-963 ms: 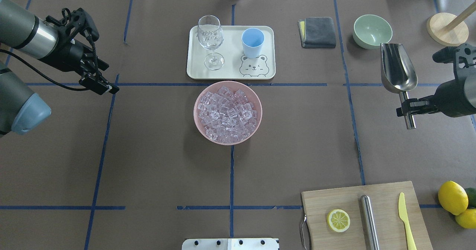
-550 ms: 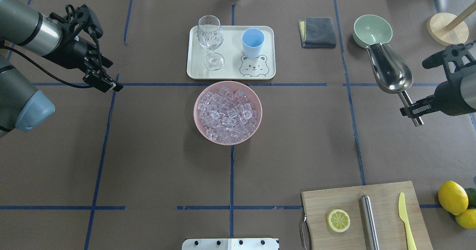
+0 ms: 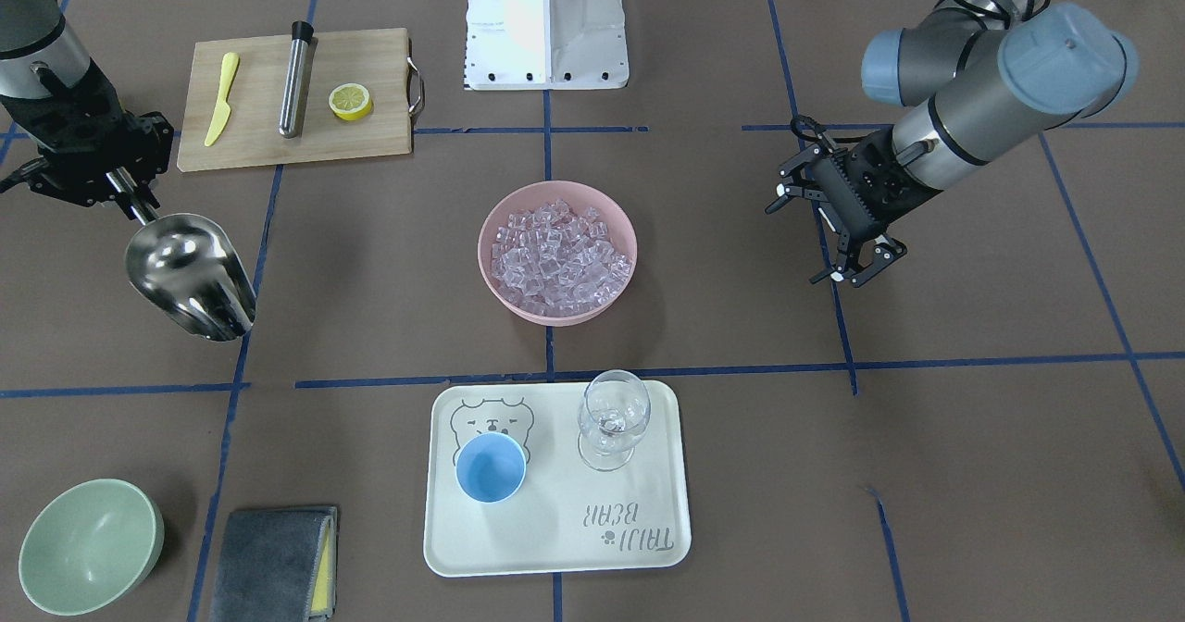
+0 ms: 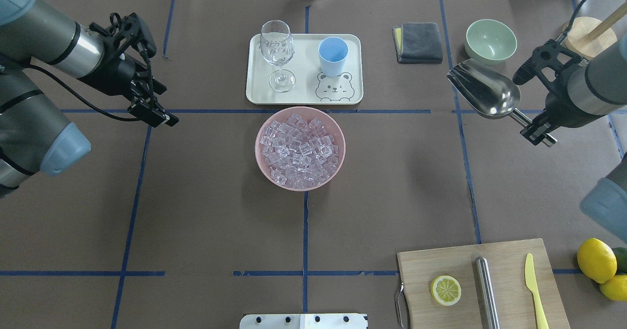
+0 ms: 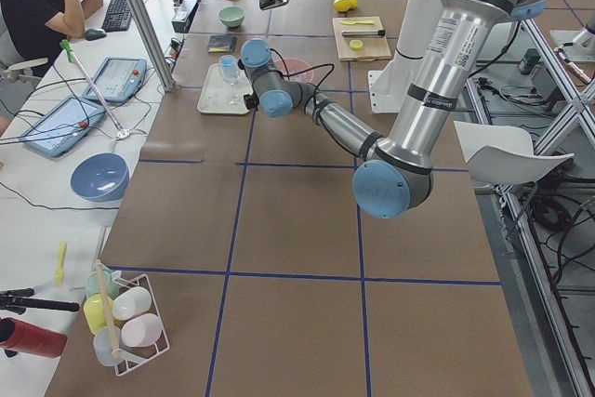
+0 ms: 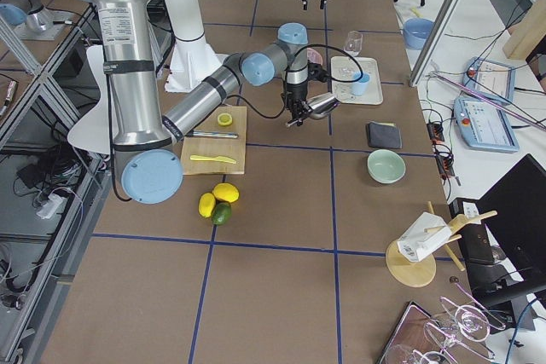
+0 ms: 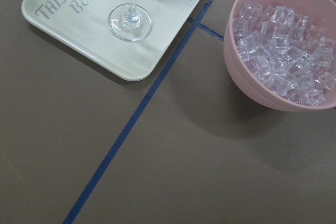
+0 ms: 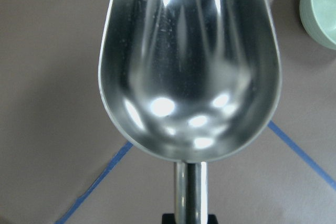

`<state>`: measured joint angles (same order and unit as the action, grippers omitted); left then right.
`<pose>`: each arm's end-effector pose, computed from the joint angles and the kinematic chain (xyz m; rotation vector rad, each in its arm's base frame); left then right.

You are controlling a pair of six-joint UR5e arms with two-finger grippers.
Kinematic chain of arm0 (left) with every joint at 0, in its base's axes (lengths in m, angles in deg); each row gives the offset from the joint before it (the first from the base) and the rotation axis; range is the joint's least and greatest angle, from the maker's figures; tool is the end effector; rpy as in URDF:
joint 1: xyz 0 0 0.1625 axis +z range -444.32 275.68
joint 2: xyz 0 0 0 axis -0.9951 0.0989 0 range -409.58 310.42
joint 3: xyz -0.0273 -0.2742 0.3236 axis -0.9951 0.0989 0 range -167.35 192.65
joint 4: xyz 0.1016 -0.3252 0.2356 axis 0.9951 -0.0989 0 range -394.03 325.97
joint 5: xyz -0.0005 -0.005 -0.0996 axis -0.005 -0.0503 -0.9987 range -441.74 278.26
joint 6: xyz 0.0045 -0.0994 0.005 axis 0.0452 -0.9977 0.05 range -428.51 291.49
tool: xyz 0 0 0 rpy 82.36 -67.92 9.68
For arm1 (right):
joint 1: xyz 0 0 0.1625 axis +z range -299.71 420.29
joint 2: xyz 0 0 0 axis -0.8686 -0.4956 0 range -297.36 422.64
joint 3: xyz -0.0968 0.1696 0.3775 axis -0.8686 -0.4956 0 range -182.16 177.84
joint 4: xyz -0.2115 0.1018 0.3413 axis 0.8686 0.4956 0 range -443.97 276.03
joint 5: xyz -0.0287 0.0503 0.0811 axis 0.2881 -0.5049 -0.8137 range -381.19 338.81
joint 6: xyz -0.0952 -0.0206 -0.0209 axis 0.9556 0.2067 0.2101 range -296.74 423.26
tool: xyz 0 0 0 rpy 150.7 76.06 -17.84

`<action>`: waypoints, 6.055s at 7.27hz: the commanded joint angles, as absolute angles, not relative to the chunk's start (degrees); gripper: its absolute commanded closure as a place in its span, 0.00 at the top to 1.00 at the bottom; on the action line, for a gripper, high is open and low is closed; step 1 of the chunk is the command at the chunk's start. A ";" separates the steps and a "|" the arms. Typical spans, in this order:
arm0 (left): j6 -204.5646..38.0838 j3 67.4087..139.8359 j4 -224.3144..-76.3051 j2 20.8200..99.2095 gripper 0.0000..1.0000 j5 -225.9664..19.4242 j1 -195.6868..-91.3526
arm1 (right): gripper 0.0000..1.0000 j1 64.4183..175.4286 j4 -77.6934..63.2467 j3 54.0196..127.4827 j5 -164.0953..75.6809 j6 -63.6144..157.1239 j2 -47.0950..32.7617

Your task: Put ice in cup with scoop

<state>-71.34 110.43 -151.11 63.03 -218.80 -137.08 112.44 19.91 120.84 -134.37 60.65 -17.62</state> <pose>0.3228 -0.5242 0.3089 0.6525 1.0644 0.9341 -0.2273 -0.4457 0.3474 0.3360 -0.5547 -0.6957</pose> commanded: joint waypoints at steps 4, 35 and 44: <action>-70.62 102.16 -172.57 64.33 1.00 -210.85 -128.10 | 0.00 107.95 37.59 119.92 -128.15 74.85 -4.16; -75.45 89.03 -191.09 70.83 1.00 -206.72 -120.45 | 0.00 86.93 72.92 81.70 -107.94 78.90 38.82; -75.45 89.03 -191.09 71.01 1.00 -206.72 -120.45 | 0.00 86.48 59.83 87.18 -107.32 78.90 30.86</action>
